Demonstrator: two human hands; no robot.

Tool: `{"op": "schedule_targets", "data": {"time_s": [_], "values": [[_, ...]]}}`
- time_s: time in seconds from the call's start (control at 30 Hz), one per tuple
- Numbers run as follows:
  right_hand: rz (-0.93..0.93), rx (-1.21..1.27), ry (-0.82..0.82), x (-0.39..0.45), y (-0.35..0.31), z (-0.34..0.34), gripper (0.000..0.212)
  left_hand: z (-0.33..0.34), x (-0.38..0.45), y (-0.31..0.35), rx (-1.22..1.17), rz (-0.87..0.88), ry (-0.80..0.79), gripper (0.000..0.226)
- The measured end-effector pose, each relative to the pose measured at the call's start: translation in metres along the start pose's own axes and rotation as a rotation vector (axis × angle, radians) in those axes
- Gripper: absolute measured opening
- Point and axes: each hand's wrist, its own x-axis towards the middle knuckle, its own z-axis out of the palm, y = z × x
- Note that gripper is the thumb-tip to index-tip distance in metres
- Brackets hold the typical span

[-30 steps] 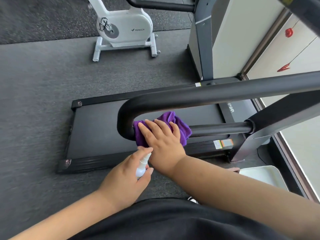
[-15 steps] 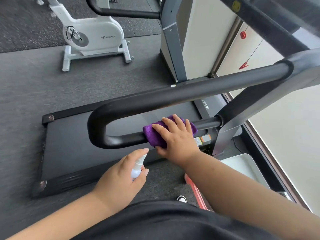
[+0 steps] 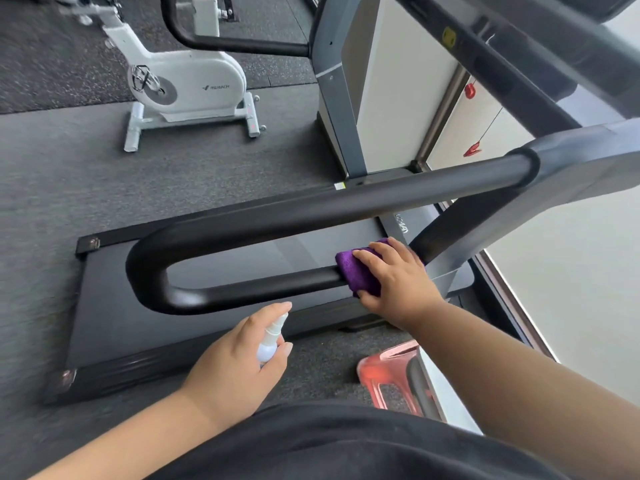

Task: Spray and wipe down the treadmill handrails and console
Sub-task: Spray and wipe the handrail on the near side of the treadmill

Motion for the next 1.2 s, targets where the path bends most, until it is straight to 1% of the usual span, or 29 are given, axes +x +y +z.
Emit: {"op": "schedule_targets", "data": {"time_s": [0.17,0.33,0.47,0.57,0.73,0.8,0.9,0.97,1.03,1.1,1.2], "values": [[0.026,0.004,0.059,0.003,-0.01,0.01,0.072,-0.004,-0.004,-0.001,0.005,-0.044,0.037,0.066],[0.009,0.009,0.114,0.002,-0.043,0.024,0.072,-0.013,-0.015,-0.011,0.005,-0.099,0.067,0.062],[0.014,0.03,0.133,0.001,-0.084,0.034,0.074,-0.021,-0.022,-0.022,0.008,-0.128,0.08,0.06],[0.037,0.061,0.152,-0.001,-0.112,0.042,0.076,-0.028,-0.029,-0.03,0.011,-0.118,0.073,0.059],[0.069,0.129,0.228,-0.005,-0.165,0.055,0.08,-0.046,-0.044,-0.049,0.016,-0.101,0.059,0.063],[0.045,0.142,0.263,-0.005,-0.195,0.059,0.082,-0.054,-0.052,-0.058,0.027,-0.096,0.054,0.064],[-0.021,0.169,0.289,-0.002,-0.242,0.067,0.077,-0.068,-0.062,-0.073,0.054,-0.075,0.047,0.07],[-0.019,0.183,0.295,0.0,-0.259,0.071,0.075,-0.076,-0.066,-0.081,0.074,-0.059,0.046,0.073],[-0.03,0.148,0.297,0.002,-0.258,0.072,0.074,-0.081,-0.069,-0.085,0.08,-0.046,0.039,0.073],[-0.104,0.093,0.301,0.0,-0.245,0.073,0.074,-0.081,-0.071,-0.087,0.073,-0.032,0.022,0.069],[-0.186,0.014,0.254,-0.001,-0.22,0.069,0.078,-0.077,-0.067,-0.084,0.067,-0.02,-0.011,0.068]]}}
